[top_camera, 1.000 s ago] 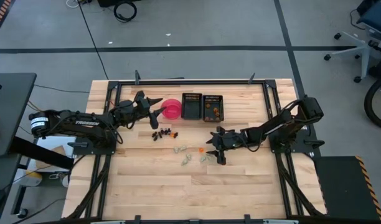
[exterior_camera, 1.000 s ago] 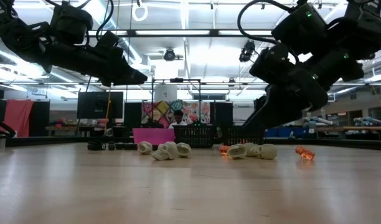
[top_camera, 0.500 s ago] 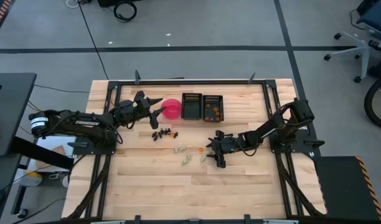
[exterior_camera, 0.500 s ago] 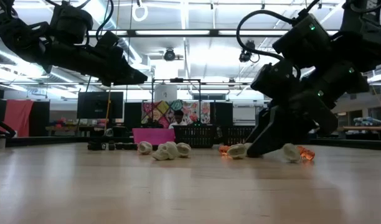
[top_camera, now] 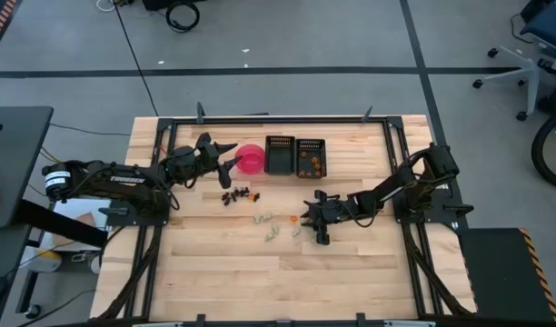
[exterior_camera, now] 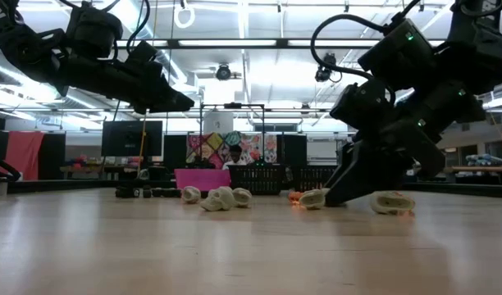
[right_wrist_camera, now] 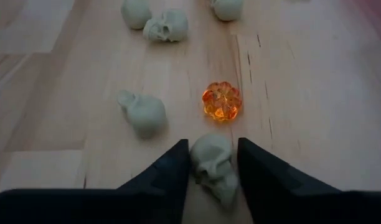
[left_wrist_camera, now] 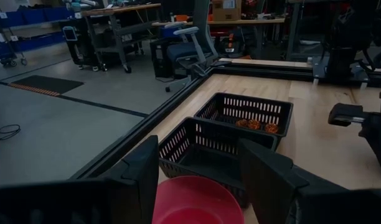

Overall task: Sort Halloween decoration
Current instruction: Put the white skull toy into the left black bin

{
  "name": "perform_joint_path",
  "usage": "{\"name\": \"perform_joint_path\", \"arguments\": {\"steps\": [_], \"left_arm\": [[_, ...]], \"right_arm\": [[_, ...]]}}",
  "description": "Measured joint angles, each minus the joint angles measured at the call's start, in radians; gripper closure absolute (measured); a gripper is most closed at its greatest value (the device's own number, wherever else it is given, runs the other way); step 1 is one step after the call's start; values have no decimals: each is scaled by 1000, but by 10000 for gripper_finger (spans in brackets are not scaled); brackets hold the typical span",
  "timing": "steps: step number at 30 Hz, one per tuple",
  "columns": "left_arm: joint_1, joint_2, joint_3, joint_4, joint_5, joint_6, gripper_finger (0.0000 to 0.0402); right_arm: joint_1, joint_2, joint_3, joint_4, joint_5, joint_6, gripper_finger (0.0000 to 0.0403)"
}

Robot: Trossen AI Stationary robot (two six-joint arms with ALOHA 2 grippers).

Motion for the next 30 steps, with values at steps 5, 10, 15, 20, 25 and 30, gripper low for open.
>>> {"name": "perform_joint_path", "arguments": {"steps": [5, 10, 15, 20, 25, 30], "left_arm": [[0, 0, 0, 0, 0, 0, 212], [0, 0, 0, 6, 0, 0, 212], [0, 0, 0, 5, 0, 0, 212], [0, 0, 0, 5, 0, 0, 212], [0, 0, 0, 5, 0, 0, 212], [0, 0, 0, 4, 0, 0, 212]], "right_arm": [[-13, -1, 0, 0, -5, -6, 302], [-27, -24, 16, -32, 21, -45, 305], [-54, -56, 62, -80, 105, -99, 305], [-108, -55, 127, -112, 116, -158, 305], [-168, -53, 192, -147, 103, -232, 305], [-222, -20, 258, -146, 109, -285, 305]]}}
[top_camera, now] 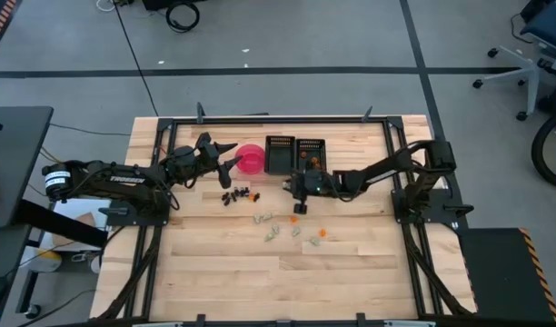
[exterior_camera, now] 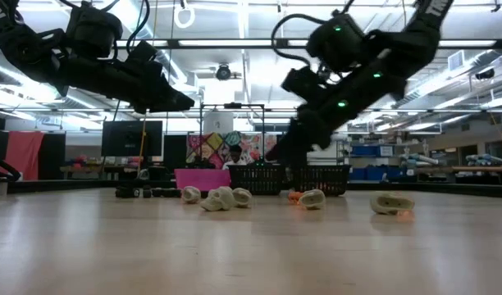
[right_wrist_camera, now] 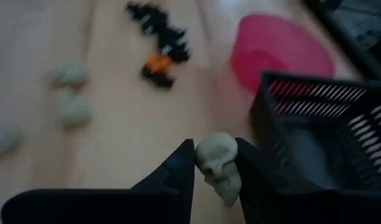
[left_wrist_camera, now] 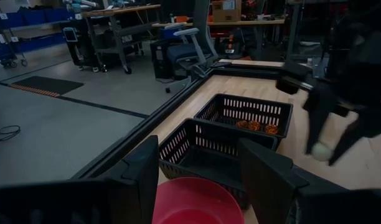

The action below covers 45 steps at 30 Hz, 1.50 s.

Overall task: Sort Halloween decoration
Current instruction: Put the white skull toy into the left black bin

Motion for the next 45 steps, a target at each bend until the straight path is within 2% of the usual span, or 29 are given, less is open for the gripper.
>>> {"name": "perform_joint_path", "arguments": {"steps": [9, 17, 24, 30, 33, 35, 37, 41, 45], "left_arm": [[0, 0, 0, -1, 0, 7, 212], [0, 0, 0, -9, 0, 7, 212], [0, 0, 0, -9, 0, 9, 212], [0, 0, 0, -14, 0, 9, 212], [0, 0, 0, -15, 0, 9, 212], [0, 0, 0, -15, 0, 9, 212], [0, 0, 0, -15, 0, 9, 212], [0, 0, 0, -15, 0, 9, 212], [0, 0, 0, -15, 0, 3, 212]], "right_arm": [[-96, 57, 119, 9, 75, -17, 304], [-195, 77, 132, -16, -16, 94, 275], [-202, 67, 131, -36, -40, 74, 246], [-122, -15, 132, -36, -62, -37, 245], [-70, -35, 133, -69, -175, -54, 245], [-43, -34, 133, -121, -276, -25, 245], [-14, -24, 133, -178, -332, 24, 245], [62, -23, 131, -299, -333, 119, 244], [151, -6, 133, -315, -274, 156, 244]]}}
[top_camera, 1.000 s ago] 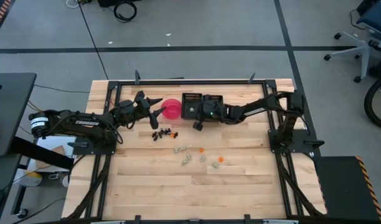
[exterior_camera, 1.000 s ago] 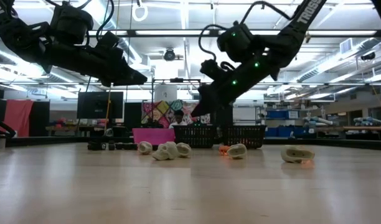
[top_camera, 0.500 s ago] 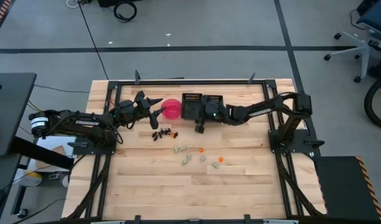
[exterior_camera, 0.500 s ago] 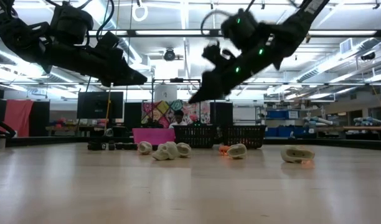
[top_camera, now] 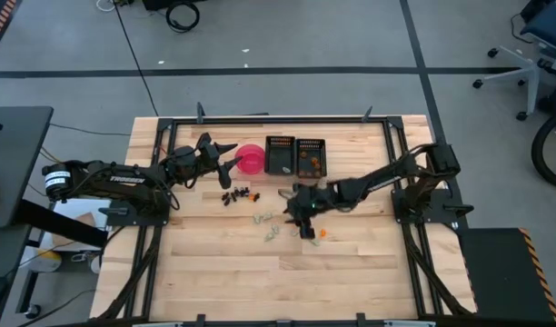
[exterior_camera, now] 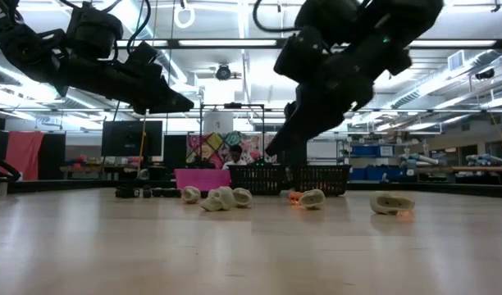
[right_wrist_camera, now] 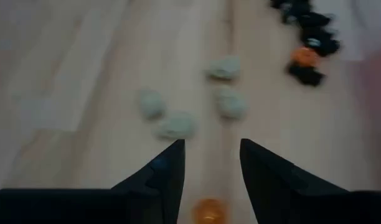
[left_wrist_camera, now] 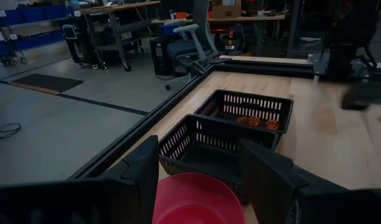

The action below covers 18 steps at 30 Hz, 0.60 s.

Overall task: Sort Halloween decoration
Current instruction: Put the white skull toy into the left black bin

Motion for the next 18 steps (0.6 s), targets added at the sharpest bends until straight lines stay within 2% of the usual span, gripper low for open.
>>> {"name": "perform_joint_path", "arguments": {"steps": [5, 11, 18], "left_arm": [[0, 0, 0, 0, 0, -2, 212], [0, 0, 0, -2, 0, -5, 212], [0, 0, 0, -8, 0, -5, 212]], "right_arm": [[66, 57, -3, -5, 34, 32, 244], [81, 59, -34, 31, 39, 96, 244], [109, 64, -140, 211, 55, 144, 244]]}}
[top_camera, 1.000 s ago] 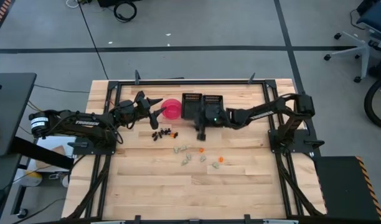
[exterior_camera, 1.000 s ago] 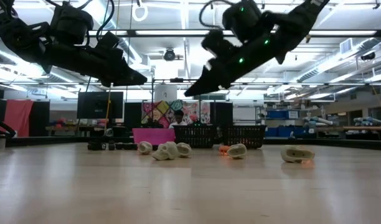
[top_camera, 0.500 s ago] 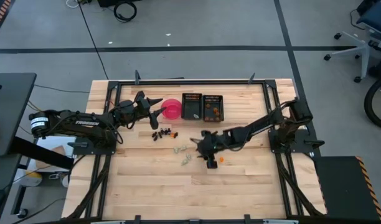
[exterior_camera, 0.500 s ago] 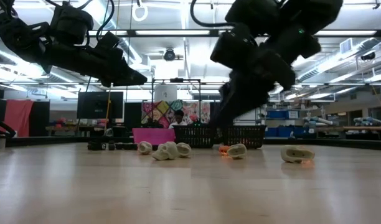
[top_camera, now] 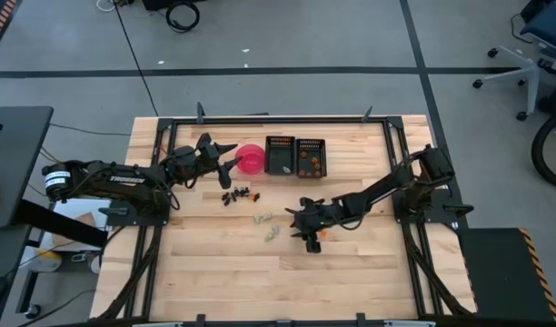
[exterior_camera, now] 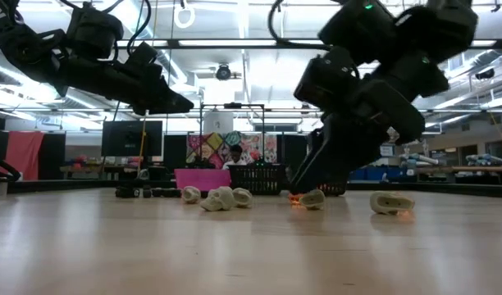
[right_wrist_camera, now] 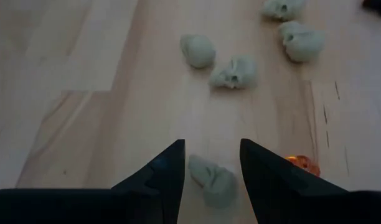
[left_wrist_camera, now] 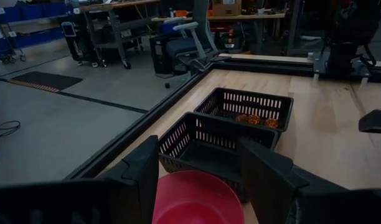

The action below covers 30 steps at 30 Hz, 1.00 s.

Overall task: Sort Halloween decoration
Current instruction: Put the white skull toy into the left black bin

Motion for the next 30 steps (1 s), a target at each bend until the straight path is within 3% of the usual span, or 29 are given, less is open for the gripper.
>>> {"name": "perform_joint_path", "arguments": {"steps": [15, 26, 30], "left_arm": [[0, 0, 0, 6, 0, 0, 212], [0, 0, 0, 8, 0, 0, 212], [0, 0, 0, 7, 0, 0, 212]], "right_arm": [[36, 68, -83, 179, 97, 18, 249], [34, 69, -81, 169, 89, 18, 310], [30, 64, -80, 163, 88, 16, 314]]}}
